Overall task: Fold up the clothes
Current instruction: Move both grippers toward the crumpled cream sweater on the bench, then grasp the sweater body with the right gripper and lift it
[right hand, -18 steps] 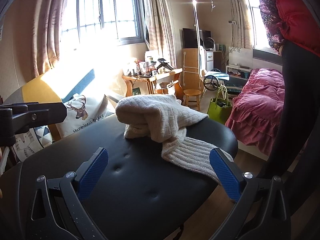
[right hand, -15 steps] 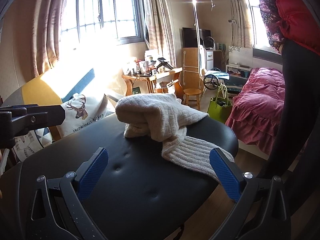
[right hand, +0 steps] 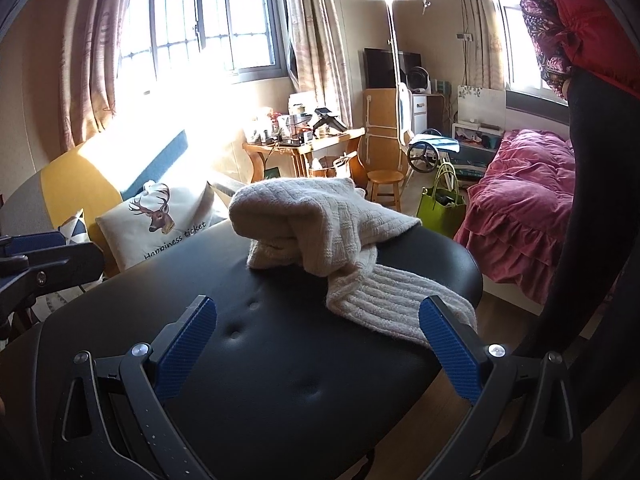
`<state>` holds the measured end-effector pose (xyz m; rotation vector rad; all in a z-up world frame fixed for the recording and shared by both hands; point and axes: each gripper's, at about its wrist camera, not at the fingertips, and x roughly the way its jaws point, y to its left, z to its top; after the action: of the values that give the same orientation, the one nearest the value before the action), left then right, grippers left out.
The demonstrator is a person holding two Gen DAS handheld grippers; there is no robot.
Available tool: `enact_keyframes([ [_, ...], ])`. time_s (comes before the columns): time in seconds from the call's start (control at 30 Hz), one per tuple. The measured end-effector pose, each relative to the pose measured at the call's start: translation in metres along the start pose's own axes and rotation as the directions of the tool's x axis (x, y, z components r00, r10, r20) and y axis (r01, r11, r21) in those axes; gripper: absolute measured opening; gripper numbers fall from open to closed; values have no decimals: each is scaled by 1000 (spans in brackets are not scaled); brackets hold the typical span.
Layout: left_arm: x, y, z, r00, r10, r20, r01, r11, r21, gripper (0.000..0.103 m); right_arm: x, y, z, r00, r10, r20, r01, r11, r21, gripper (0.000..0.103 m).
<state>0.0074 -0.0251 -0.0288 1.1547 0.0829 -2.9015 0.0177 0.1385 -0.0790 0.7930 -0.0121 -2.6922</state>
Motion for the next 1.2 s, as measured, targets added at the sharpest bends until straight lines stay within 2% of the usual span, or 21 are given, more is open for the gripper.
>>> enact_keyframes([
  [0.17,14,11,-15,999,-3,-49,1,999,-42,96,10,5,-5,1000,6,-23,-6,1000,-1,103],
  [0.43,18,26,-33,997,-15,-76,9,996,-84,96,26,8,-14,997,12,-73,-12,1000,0,103],
  [0.6,21,47,-50,993,7,-114,-23,990,-137,96,37,6,-17,997,42,-69,-40,999,25,103],
  [0.73,22,65,-63,990,30,-140,-55,982,-182,95,46,8,-14,999,13,-48,-13,1000,5,103],
  [1.0,25,91,-84,985,32,-168,-72,969,-237,95,94,-4,5,997,-11,-71,9,999,-34,103],
  [1.2,32,108,-102,974,47,-220,-109,953,-281,95,141,-19,20,994,-25,-108,20,999,-51,103],
])
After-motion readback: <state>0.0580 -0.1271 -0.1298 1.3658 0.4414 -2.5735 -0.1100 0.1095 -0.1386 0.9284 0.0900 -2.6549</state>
